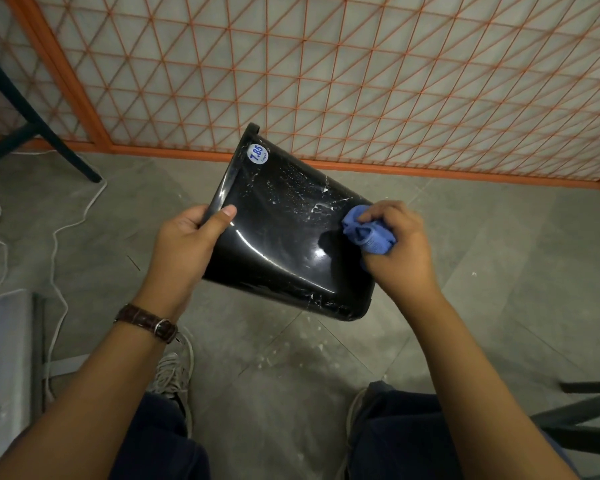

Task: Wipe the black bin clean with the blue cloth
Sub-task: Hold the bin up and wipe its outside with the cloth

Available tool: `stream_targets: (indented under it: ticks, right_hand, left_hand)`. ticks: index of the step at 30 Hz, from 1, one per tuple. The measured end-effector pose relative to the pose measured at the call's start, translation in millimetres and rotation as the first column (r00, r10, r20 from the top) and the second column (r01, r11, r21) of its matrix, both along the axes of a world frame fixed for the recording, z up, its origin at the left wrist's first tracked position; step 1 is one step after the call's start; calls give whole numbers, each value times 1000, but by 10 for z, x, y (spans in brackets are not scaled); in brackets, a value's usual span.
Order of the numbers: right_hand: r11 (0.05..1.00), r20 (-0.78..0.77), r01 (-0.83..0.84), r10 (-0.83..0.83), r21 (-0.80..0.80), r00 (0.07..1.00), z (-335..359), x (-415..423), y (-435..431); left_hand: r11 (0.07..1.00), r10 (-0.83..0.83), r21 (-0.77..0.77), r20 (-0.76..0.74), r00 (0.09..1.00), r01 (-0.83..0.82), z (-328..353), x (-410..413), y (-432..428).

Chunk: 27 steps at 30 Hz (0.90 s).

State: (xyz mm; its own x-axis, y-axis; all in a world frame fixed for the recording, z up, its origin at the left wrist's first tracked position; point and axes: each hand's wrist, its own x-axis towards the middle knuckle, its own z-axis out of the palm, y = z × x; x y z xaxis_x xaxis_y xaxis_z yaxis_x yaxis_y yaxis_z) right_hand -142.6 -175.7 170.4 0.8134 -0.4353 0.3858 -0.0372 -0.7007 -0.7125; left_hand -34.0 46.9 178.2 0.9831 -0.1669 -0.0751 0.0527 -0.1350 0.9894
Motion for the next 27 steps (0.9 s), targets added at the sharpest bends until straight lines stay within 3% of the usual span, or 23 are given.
stream_targets:
  ticks: [2,6,11,16,21,25,27]
  right_hand:
    - [999,15,20,-19,-43,1000,-15,15,36]
    - [987,-56,-144,140,-78,989,-58,18,139]
    - [999,-9,5,-5,-47,1000,-22,32,122]
    - [986,-38,-150,147,-77,988,-76,48,219]
    - [997,34,15,-12,-71,999,-61,52,193]
    - [987,-35,-122,119,-105,992,-48,21,307]
    - [993,-16,-93,92,-76,996,-36,21,257]
  left_hand:
    - [1000,4,-5,-15,1000,-4,-10,-8,-25]
    - [999,-10,-32,33,999,11,-20,-2,-3]
    - [998,-3,-58,-5,1000,3,-37,-48,-63]
    - [998,-28,-56,68,997,32,-55,-81,-72]
    - [997,-38,-58,37,999,40,-74,-163,-140]
    - [996,-19,-86,19,1000,21,-91,-168,-144]
    - [998,-20,-63,31,999,22,-96,-180,-156]
